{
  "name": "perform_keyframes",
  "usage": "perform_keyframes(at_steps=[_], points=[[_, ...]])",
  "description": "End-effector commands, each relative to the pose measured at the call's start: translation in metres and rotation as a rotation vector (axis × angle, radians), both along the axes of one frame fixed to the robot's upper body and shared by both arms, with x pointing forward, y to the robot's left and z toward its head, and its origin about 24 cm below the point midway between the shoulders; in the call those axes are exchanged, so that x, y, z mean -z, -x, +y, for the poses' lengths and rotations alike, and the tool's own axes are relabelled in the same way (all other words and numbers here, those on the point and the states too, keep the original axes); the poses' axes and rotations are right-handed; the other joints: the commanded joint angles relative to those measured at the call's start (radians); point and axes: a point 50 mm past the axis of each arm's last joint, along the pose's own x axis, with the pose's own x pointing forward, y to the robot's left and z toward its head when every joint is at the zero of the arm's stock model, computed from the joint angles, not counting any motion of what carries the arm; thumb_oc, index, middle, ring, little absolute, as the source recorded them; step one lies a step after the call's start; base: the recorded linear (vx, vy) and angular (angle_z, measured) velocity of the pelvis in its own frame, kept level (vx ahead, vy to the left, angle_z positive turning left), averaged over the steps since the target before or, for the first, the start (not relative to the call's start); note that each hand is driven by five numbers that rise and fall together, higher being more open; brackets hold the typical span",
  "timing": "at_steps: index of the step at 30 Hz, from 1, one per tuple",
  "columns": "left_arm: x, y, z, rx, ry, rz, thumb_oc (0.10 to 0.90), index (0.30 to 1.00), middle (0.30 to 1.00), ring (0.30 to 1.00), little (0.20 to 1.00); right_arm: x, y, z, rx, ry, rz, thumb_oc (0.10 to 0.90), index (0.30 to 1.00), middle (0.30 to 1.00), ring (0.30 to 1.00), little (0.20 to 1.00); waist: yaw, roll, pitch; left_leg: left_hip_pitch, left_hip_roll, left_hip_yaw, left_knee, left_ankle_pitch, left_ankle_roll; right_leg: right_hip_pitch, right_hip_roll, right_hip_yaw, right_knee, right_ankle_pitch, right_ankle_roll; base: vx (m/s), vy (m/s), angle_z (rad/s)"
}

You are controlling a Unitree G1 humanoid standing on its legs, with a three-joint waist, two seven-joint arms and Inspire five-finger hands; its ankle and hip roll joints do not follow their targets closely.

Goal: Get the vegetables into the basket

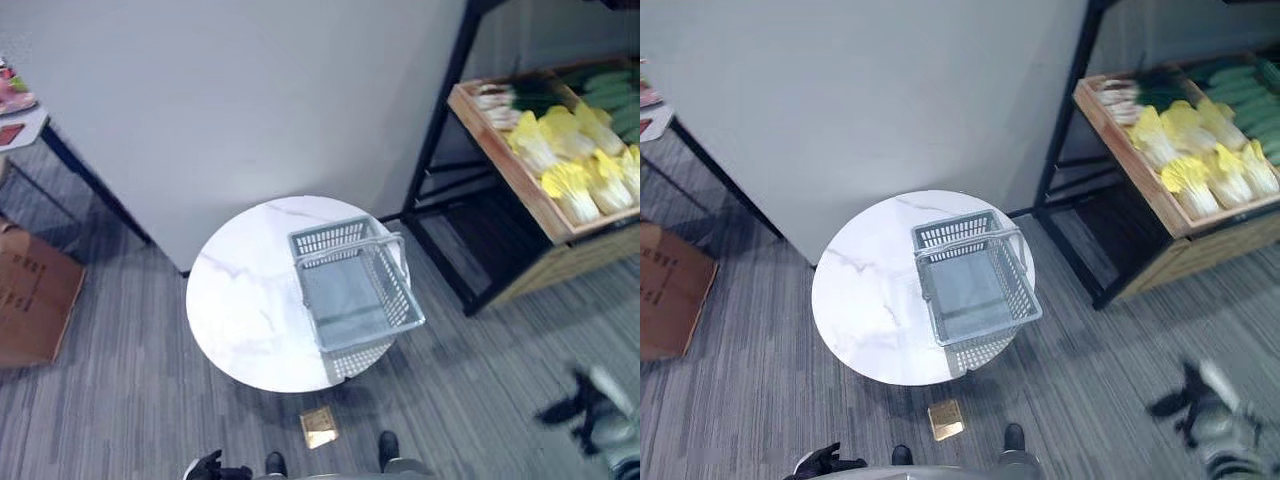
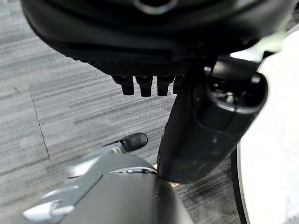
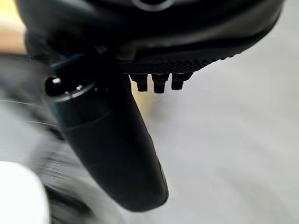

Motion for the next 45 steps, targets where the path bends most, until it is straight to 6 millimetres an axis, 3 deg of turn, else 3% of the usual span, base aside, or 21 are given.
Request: perform_keyframes(at_steps=[1,2,3,5,6,8,9,10,13,15,17,21,29,37,38,44,45], points=[[-0.002,0.002,0.012,0.019,-0.035,0.032,0.900,1.000,1.000,1.000,1.000,-0.055,-0.048,0.016,-0.194,0.202,-0.183,0.900,1.000,1.000,1.000,1.000,0.047,-0.084,-0.005,-0.002,0.037,-0.036,0.001,-0.028,-0.027,0.006,-0.082,-0.007,0.005,0.046,0.085,0.00,0.000,0.00],[-0.002,0.004,0.013,0.038,-0.040,0.052,0.900,1.000,1.000,1.000,1.000,-0.078,-0.065,0.037,-0.319,0.254,-0.245,0.900,1.000,1.000,1.000,1.000,0.058,-0.089,-0.010,-0.002,0.036,-0.039,0.001,-0.029,-0.027,0.009,-0.083,-0.010,0.005,0.043,0.085,0.00,0.000,0.00],[-0.002,0.004,0.013,0.036,-0.039,0.052,0.900,1.000,1.000,1.000,1.000,-0.078,-0.066,0.037,-0.320,0.255,-0.245,0.900,1.000,1.000,1.000,1.000,0.056,-0.088,-0.009,-0.002,0.036,-0.039,0.001,-0.029,-0.028,0.010,-0.083,-0.011,0.005,0.043,0.085,0.01,0.001,0.04],[-0.002,0.004,0.014,0.057,-0.041,0.062,0.900,1.000,1.000,1.000,1.000,-0.098,-0.081,0.062,-0.451,0.282,-0.293,0.900,1.000,1.000,1.000,1.000,0.071,-0.093,-0.014,-0.002,0.037,-0.040,0.001,-0.027,-0.029,0.013,-0.084,-0.015,0.005,0.041,0.084,0.01,-0.001,0.08],[-0.002,0.005,0.014,0.077,-0.043,0.071,0.900,1.000,1.000,1.000,1.000,-0.115,-0.097,0.091,-0.574,0.277,-0.348,0.900,1.000,1.000,1.000,1.000,0.083,-0.095,-0.015,-0.003,0.038,-0.041,0.001,-0.026,-0.031,0.017,-0.082,-0.019,0.005,0.037,0.083,0.00,-0.003,0.07],[-0.001,0.007,0.014,0.081,-0.043,0.082,0.900,1.000,1.000,1.000,1.000,-0.120,-0.110,0.121,-0.665,0.173,-0.401,0.900,1.000,1.000,1.000,1.000,0.096,-0.096,-0.017,-0.004,0.039,-0.043,0.001,-0.023,-0.032,0.020,-0.081,-0.022,0.005,0.035,0.081,0.00,-0.002,0.02],[-0.001,0.007,0.014,0.077,-0.042,0.082,0.900,1.000,1.000,1.000,1.000,-0.121,-0.111,0.122,-0.668,0.173,-0.402,0.900,1.000,1.000,1.000,1.000,0.092,-0.095,-0.016,-0.004,0.039,-0.044,0.001,-0.024,-0.032,0.021,-0.081,-0.022,0.005,0.035,0.081,0.00,0.000,0.00],[-0.002,0.008,0.014,0.084,-0.043,0.083,0.900,1.000,1.000,1.000,1.000,-0.125,-0.121,0.143,-0.736,0.102,-0.407,0.900,1.000,1.000,1.000,1.000,0.107,-0.097,-0.016,-0.006,0.040,-0.046,0.001,-0.020,-0.036,0.023,-0.079,-0.027,0.005,0.032,0.080,0.01,-0.009,0.10],[-0.001,0.011,0.013,0.092,-0.040,0.094,0.900,1.000,1.000,1.000,1.000,-0.132,-0.134,0.180,-0.831,-0.065,-0.450,0.900,1.000,1.000,1.000,1.000,0.125,-0.096,-0.009,-0.012,0.041,-0.051,0.001,-0.016,-0.040,0.028,-0.077,-0.034,0.005,0.025,0.076,0.01,-0.009,0.11],[-0.001,0.010,0.013,0.094,-0.041,0.093,0.900,1.000,1.000,1.000,1.000,-0.134,-0.144,0.195,-0.861,-0.080,-0.432,0.900,1.000,1.000,1.000,1.000,0.136,-0.096,-0.001,-0.016,0.044,-0.057,0.001,-0.013,-0.043,0.030,-0.074,-0.041,0.005,0.020,0.074,0.01,-0.015,0.08],[-0.001,0.010,0.013,0.092,-0.040,0.092,0.900,1.000,1.000,1.000,1.000,-0.134,-0.144,0.195,-0.863,-0.079,-0.432,0.900,1.000,1.000,1.000,1.000,0.133,-0.096,0.000,-0.016,0.044,-0.057,0.001,-0.013,-0.043,0.031,-0.074,-0.042,0.005,0.020,0.074,0.00,-0.012,0.14],[-0.001,0.007,0.011,0.084,-0.048,0.080,0.900,1.000,1.000,1.000,1.000,-0.133,-0.164,0.210,-0.843,-0.082,-0.393,0.900,1.000,1.000,1.000,1.000,0.160,-0.101,0.029,-0.034,0.046,-0.080,0.001,-0.005,-0.040,0.030,-0.073,-0.056,0.005,0.019,0.069,0.00,-0.022,0.09],[-0.005,-0.012,0.014,0.109,-0.079,0.023,0.900,1.000,1.000,1.000,1.000,-0.129,-0.185,0.195,-0.700,-0.047,-0.348,0.900,1.000,1.000,1.000,1.000,0.180,-0.099,0.067,-0.078,0.038,-0.120,0.001,0.009,-0.033,0.013,-0.077,-0.077,0.005,0.023,0.063,0.00,-0.005,0.09],[-0.006,-0.025,0.011,0.126,-0.088,-0.011,0.900,1.000,1.000,1.000,1.000,-0.121,-0.192,0.180,-0.569,-0.095,-0.358,0.900,1.000,1.000,1.000,1.000,0.197,-0.090,0.091,-0.121,0.034,-0.145,0.001,0.026,-0.034,-0.013,-0.077,-0.092,0.005,0.027,0.062,-0.01,-0.003,0.08],[-0.007,-0.027,0.011,0.134,-0.090,-0.016,0.900,1.000,1.000,1.000,1.000,-0.119,-0.193,0.175,-0.545,-0.082,-0.350,0.400,0.300,0.300,0.300,0.300,0.202,-0.087,0.095,-0.137,0.033,-0.150,0.001,0.031,-0.036,-0.024,-0.077,-0.097,0.005,0.028,0.064,-0.01,0.004,0.07],[-0.007,-0.031,0.009,0.132,-0.090,-0.028,0.900,1.000,1.000,1.000,1.000,-0.111,-0.193,0.173,-0.519,-0.085,-0.325,0.400,0.300,0.300,0.300,0.300,0.208,-0.084,0.098,-0.156,0.030,-0.156,0.001,0.036,-0.036,-0.040,-0.078,-0.101,0.005,0.027,0.064,-0.01,0.003,0.07],[-0.007,-0.033,0.009,0.129,-0.092,-0.034,0.900,1.000,1.000,1.000,1.000,-0.101,-0.192,0.173,-0.508,-0.091,-0.294,0.400,0.300,0.300,0.300,0.300,0.210,-0.086,0.101,-0.159,0.028,-0.158,0.001,0.035,-0.035,-0.041,-0.081,-0.101,0.005,0.027,0.064,0.00,0.000,0.00]])
